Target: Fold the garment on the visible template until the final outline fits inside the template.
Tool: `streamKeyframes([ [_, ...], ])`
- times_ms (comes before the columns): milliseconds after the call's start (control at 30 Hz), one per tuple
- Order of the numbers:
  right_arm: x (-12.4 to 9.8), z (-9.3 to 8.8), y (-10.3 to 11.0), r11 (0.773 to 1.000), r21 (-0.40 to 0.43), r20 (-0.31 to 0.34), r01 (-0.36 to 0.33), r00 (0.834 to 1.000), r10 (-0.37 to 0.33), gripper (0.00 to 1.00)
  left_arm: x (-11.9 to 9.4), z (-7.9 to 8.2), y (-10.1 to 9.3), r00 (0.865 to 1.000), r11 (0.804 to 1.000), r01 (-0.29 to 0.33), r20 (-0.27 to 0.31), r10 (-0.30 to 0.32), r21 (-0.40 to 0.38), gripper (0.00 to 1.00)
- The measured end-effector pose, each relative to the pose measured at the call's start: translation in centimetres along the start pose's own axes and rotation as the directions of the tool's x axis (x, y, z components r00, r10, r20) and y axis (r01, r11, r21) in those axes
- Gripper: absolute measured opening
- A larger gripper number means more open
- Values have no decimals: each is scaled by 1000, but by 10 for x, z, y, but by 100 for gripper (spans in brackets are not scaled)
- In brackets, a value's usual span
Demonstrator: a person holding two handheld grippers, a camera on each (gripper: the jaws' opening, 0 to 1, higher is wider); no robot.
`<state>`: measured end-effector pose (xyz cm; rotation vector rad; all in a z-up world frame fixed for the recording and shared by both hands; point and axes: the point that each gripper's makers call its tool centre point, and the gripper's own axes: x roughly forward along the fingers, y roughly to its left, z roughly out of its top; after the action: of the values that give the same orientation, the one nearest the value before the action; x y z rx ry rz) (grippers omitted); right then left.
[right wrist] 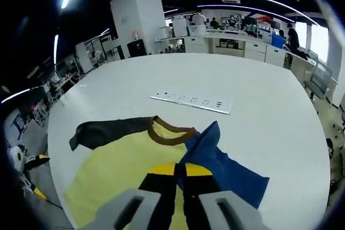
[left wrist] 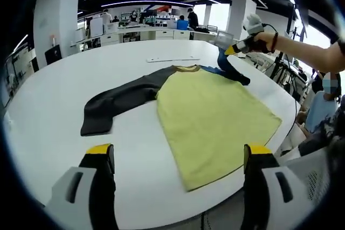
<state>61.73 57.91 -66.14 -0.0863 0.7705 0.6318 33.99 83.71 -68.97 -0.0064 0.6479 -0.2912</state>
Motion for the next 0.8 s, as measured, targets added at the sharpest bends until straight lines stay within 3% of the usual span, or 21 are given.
streamKeyframes([
  [800, 35, 11, 81, 993, -63, -36, -97, 995, 95, 0, 1, -1, -2, 1000, 1000, 20, -22, -19, 13, 98],
])
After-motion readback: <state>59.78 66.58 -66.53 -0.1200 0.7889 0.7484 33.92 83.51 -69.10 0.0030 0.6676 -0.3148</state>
